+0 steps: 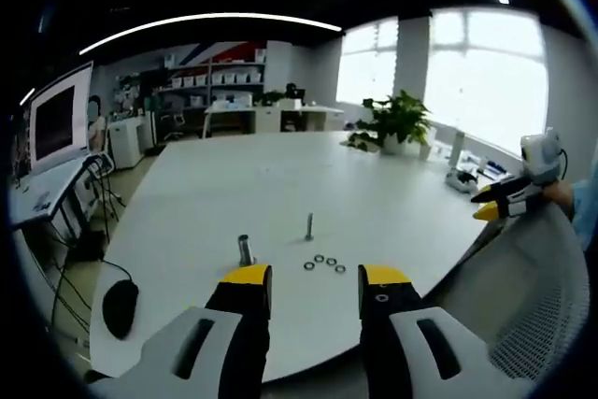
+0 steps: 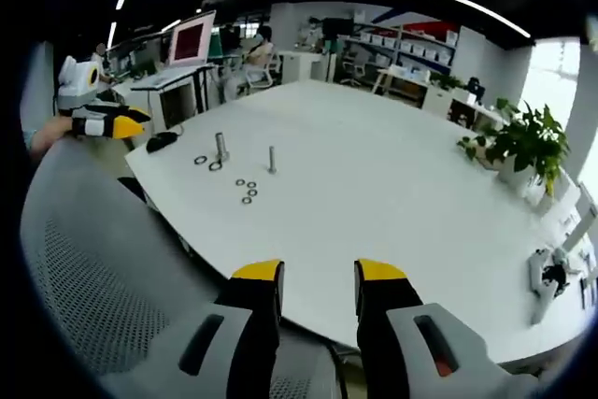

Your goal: Place the washer onto the threaded stud by aligning its center hole with the stud, sliding it down to the base, and recovering from edge contact or off-axis alignment until the washer reaches the visible bottom stop.

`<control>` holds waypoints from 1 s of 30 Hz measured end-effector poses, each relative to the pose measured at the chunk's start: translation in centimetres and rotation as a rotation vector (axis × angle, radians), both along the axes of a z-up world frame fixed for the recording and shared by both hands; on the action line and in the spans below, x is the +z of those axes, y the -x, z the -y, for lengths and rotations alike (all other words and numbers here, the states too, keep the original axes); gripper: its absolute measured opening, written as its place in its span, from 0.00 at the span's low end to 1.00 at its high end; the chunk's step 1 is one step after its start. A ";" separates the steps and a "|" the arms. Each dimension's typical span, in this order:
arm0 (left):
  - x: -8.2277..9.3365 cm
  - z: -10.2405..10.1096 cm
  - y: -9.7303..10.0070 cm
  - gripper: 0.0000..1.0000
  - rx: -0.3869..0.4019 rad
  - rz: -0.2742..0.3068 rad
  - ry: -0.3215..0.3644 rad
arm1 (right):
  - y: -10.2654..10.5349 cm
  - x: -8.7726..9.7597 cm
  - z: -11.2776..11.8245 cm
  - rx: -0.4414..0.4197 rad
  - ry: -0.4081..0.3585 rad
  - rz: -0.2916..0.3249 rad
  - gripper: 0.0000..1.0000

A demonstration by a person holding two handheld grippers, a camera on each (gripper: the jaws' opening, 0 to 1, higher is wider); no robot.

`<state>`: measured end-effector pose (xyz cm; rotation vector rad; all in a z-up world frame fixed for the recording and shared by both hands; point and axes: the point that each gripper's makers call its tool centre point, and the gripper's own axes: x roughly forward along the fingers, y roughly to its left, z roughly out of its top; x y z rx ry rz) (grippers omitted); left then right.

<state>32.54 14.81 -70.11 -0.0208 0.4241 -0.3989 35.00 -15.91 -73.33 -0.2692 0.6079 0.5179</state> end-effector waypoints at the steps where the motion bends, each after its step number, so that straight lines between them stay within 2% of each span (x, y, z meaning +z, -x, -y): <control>1: 0.0 0.1 0.0 0.35 -0.002 -0.003 -0.001 | 0.0 -0.1 0.1 -0.006 0.002 -0.001 0.32; 8: -0.1 0.6 0.2 0.35 -0.031 -0.003 -0.006 | 0.3 -0.5 0.4 -0.026 -0.008 -0.028 0.32; 26: -0.1 0.8 0.3 0.35 -0.044 -0.002 0.009 | 0.8 -1.2 0.8 -0.055 -0.006 -0.077 0.31; 30: 0.2 1.5 0.6 0.36 -0.086 0.012 0.002 | 0.8 -1.1 0.9 -0.065 -0.004 -0.074 0.31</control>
